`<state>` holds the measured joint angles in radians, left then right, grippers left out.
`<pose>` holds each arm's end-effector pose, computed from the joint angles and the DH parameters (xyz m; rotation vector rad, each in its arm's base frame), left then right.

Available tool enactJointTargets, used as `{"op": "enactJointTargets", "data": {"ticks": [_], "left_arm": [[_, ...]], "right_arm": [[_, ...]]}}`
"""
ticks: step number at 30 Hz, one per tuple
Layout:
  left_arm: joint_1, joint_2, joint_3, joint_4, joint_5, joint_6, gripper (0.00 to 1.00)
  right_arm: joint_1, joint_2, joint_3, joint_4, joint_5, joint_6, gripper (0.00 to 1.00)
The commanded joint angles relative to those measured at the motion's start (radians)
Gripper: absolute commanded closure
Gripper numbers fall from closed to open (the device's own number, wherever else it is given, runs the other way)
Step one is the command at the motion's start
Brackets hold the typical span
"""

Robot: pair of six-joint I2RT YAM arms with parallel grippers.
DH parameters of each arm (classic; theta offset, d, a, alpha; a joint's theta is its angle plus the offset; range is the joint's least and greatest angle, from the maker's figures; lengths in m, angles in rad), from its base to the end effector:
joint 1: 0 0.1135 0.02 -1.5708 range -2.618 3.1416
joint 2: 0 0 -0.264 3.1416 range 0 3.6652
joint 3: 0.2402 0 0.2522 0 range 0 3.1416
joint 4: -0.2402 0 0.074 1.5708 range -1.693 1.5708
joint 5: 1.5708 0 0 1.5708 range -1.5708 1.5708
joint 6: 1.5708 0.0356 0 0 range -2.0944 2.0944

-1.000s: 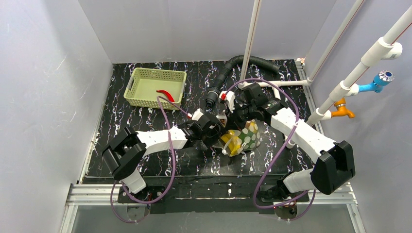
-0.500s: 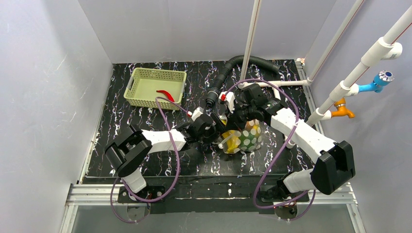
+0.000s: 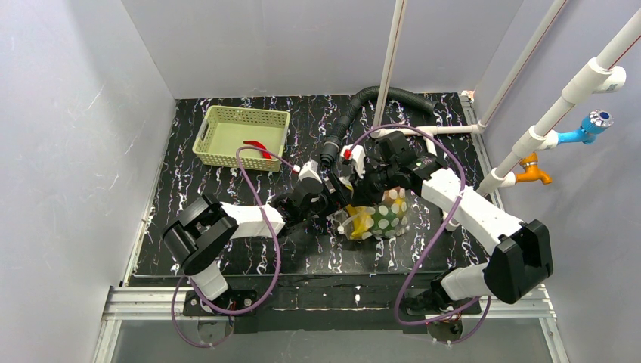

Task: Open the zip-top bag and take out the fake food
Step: Pick up the fake fruit from the zipper food storage bag.

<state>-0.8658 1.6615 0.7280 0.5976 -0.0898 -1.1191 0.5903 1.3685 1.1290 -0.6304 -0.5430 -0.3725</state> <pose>0.2236 -0.2578 0.1792 -0.3338 2.0877 -1.2045 0.2278 0.1748 0.2924 -1.3278 2.0143 0.7595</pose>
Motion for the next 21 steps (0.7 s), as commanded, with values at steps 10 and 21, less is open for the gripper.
{"op": "enactJointTargets", "data": {"ticks": [10,21], "left_arm": [[0.011,0.015,0.009,0.030,0.037,0.042,0.21],[0.014,0.027,-0.006,0.114,0.074,0.044,0.20]], "right_arm": [[-0.119,-0.143,0.071,-0.176,-0.179,-0.141,0.39],[-0.264,-0.184,-0.055,0.101,0.164,0.079,0.51]]}}
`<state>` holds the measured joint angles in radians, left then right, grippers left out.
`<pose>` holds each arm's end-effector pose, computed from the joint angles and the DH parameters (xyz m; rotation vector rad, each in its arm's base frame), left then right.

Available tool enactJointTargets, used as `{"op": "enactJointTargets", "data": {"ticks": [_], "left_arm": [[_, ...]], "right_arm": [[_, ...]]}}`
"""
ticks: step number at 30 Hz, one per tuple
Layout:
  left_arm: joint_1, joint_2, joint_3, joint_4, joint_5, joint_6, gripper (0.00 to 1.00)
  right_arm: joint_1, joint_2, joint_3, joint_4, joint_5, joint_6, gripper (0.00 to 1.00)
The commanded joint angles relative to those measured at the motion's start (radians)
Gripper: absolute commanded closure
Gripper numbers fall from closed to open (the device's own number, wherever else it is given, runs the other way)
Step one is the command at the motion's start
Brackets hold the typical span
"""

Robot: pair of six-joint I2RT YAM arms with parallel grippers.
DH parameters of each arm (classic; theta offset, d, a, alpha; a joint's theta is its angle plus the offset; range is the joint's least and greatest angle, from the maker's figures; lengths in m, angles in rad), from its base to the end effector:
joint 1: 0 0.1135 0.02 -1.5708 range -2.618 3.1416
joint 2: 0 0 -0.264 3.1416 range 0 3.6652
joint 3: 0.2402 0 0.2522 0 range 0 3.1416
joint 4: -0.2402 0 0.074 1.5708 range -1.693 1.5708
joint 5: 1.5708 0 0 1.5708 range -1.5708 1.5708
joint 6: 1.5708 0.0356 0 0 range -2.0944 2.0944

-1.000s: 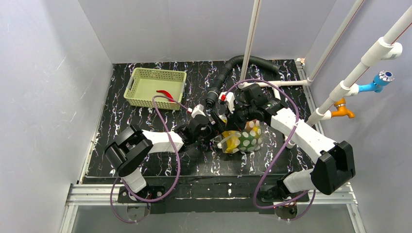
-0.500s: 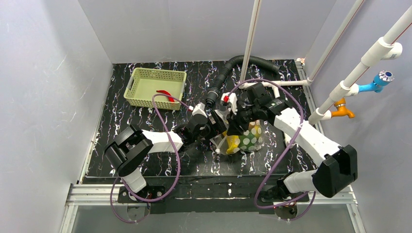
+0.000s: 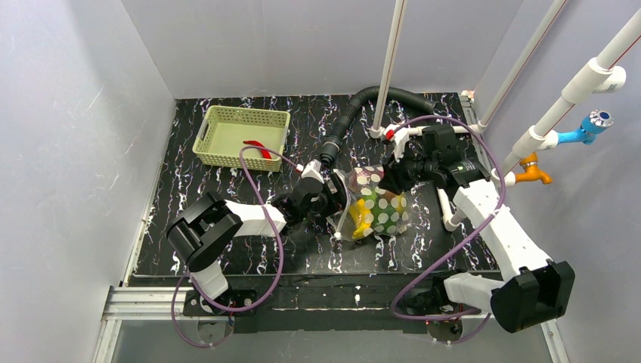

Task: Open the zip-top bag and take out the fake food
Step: Pick up the fake fruit from the zipper food storage bag.

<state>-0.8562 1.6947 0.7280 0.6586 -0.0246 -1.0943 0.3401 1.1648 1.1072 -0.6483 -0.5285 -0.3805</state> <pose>0.2271 -0.2605 0.1747 -0.2684 2.0845 -1.2576 0.2235 0.0981 0.3339 -1.0363 1.9687 0.5766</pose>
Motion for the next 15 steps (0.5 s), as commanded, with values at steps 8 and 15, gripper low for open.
{"op": "enactJointTargets", "data": {"ticks": [8,15], "left_arm": [[0.015,0.011,-0.042,0.169,0.009,-0.044,0.20],[0.015,0.028,-0.011,0.092,0.014,-0.082,0.19]], "right_arm": [[-0.027,0.135,-0.008,0.140,0.234,0.130,0.46],[-0.017,0.232,0.011,0.131,0.212,0.154,0.69]]}}
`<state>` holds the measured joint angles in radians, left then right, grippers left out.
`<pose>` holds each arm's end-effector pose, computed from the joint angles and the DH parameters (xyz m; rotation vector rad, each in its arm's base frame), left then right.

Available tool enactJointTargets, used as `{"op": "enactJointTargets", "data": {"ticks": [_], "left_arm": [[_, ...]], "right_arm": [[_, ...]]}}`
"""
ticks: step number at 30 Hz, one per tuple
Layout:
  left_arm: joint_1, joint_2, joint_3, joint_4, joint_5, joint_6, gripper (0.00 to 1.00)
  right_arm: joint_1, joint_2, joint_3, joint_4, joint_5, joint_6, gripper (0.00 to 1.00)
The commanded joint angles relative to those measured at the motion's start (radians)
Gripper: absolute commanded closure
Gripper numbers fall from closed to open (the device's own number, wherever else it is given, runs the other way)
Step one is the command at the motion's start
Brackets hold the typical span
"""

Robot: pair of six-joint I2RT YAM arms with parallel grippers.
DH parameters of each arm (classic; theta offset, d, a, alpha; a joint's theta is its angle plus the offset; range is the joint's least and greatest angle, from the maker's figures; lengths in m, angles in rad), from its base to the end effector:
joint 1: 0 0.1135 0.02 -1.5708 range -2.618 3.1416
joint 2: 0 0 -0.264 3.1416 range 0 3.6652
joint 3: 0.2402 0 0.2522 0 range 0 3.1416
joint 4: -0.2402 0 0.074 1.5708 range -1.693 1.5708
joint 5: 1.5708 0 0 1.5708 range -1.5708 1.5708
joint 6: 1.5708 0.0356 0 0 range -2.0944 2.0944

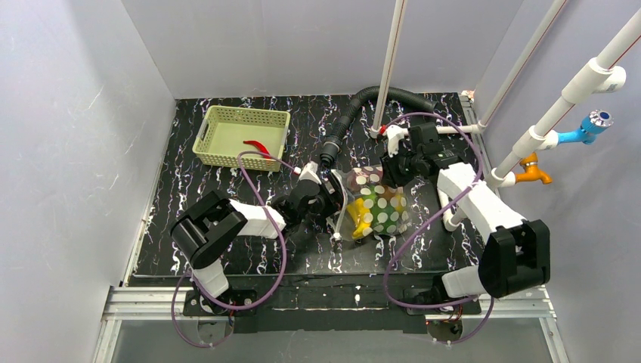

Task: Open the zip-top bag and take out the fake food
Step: Pick up the fake fruit from the zipper food storage bag.

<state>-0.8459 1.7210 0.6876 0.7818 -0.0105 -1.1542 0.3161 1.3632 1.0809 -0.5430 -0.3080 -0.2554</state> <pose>0.2274 -0.2562 0.1675 -0.3249 2.0365 -1.3399 0.2730 0.1006 0.2819 -0.8087 2.2406 0.3971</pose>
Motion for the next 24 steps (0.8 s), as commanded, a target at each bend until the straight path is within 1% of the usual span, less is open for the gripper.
{"op": "enactJointTargets", "data": {"ticks": [1,4,5,6,7,11,14,15,16,17,18,24], "left_arm": [[0.004,0.008,0.033,-0.034,0.003,-0.026,0.19],[0.005,0.038,0.038,-0.015,0.010,-0.044,0.19],[0.005,0.047,0.040,-0.011,0.010,-0.049,0.12],[0.005,0.054,0.045,-0.014,0.034,-0.051,0.03],[0.005,0.062,0.052,-0.018,0.045,-0.053,0.02],[0.005,0.079,0.072,-0.065,0.042,-0.059,0.02],[0.004,0.079,0.098,-0.166,0.026,-0.070,0.02],[0.005,0.080,0.112,-0.216,-0.001,-0.079,0.04],[0.005,0.080,0.130,-0.265,-0.016,-0.085,0.06],[0.004,0.082,0.147,-0.307,-0.024,-0.087,0.14],[0.005,0.085,0.159,-0.336,-0.023,-0.091,0.27],[0.005,0.070,0.157,-0.354,-0.025,-0.088,0.60]], "right_arm": [[0.015,0.043,0.037,0.025,-0.009,0.028,0.70],[0.043,0.082,0.045,0.012,-0.009,0.025,0.71],[0.050,0.102,0.050,0.008,-0.010,0.027,0.72],[0.056,0.118,0.054,0.002,-0.012,0.028,0.72],[0.060,0.135,0.061,-0.004,-0.012,0.028,0.74],[0.072,0.185,0.089,-0.026,-0.007,0.029,0.78],[0.076,0.197,0.093,-0.030,-0.008,0.028,0.78],[0.077,0.198,0.093,-0.029,-0.008,0.027,0.79],[0.078,0.198,0.091,-0.029,-0.009,0.027,0.79],[0.081,0.198,0.091,-0.029,-0.009,0.026,0.79],[0.082,0.198,0.091,-0.029,-0.008,0.026,0.79],[0.087,0.194,0.088,-0.028,-0.001,0.023,0.80]]}}
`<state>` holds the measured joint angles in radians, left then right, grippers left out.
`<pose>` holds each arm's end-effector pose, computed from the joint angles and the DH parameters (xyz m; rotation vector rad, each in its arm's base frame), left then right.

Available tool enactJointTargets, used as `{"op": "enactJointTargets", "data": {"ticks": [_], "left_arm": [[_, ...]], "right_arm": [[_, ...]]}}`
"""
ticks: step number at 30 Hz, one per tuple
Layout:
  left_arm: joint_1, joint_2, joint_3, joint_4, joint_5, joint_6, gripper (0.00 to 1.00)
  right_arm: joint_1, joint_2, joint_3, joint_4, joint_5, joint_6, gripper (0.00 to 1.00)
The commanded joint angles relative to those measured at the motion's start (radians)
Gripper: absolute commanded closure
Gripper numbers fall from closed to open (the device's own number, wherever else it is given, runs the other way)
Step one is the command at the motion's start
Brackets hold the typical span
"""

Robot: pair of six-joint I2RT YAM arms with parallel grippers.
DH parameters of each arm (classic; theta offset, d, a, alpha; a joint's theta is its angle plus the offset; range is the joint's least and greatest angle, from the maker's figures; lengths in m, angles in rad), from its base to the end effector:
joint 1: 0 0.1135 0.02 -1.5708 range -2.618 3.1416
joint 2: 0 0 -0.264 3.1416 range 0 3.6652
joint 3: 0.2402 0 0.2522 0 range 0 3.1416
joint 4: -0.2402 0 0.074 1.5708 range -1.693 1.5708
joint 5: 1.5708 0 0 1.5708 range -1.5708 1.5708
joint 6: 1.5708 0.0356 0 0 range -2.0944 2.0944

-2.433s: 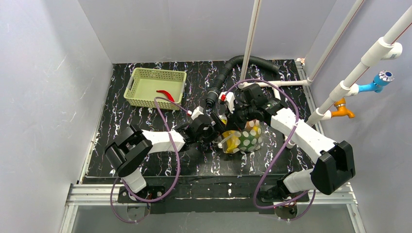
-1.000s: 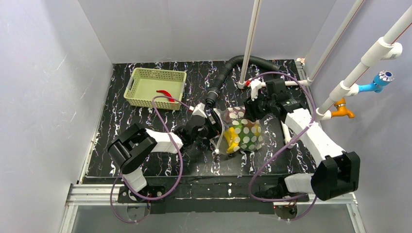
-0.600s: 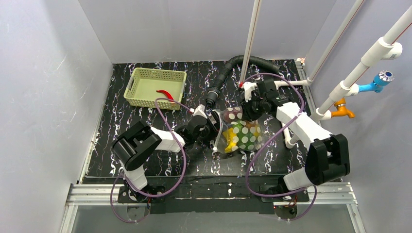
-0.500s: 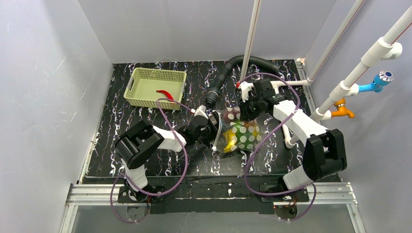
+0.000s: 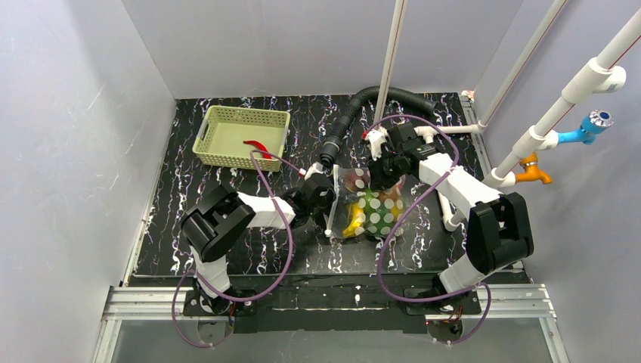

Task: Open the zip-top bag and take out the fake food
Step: Pick up the fake fruit from the zipper food storage bag.

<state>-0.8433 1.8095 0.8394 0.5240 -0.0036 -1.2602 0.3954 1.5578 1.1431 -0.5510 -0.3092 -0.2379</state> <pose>0.2456 -0.2757 0.1546 -0.4753 2.2348 -1.2482 0.2970 0.1357 0.2449 -0.9035 2.3626 0.4545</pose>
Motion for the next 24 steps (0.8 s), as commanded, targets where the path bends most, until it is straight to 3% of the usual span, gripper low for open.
{"op": "enactJointTargets", "data": {"ticks": [1,9,18,24], "left_arm": [[0.003,-0.030,0.000,-0.096,-0.033,0.025,0.67],[0.007,-0.188,-0.038,-0.105,-0.034,0.119,0.98],[0.023,-0.340,-0.139,-0.112,-0.039,0.174,1.00],[0.042,-0.393,-0.238,0.023,0.002,0.131,1.00]], "right_arm": [[0.009,-0.002,0.025,-0.020,0.002,0.005,0.80],[0.009,-0.018,0.011,-0.009,0.025,-0.003,0.80],[0.009,-0.024,0.012,-0.010,0.032,-0.005,0.79],[0.009,-0.025,0.013,-0.011,0.032,-0.007,0.78]]}}
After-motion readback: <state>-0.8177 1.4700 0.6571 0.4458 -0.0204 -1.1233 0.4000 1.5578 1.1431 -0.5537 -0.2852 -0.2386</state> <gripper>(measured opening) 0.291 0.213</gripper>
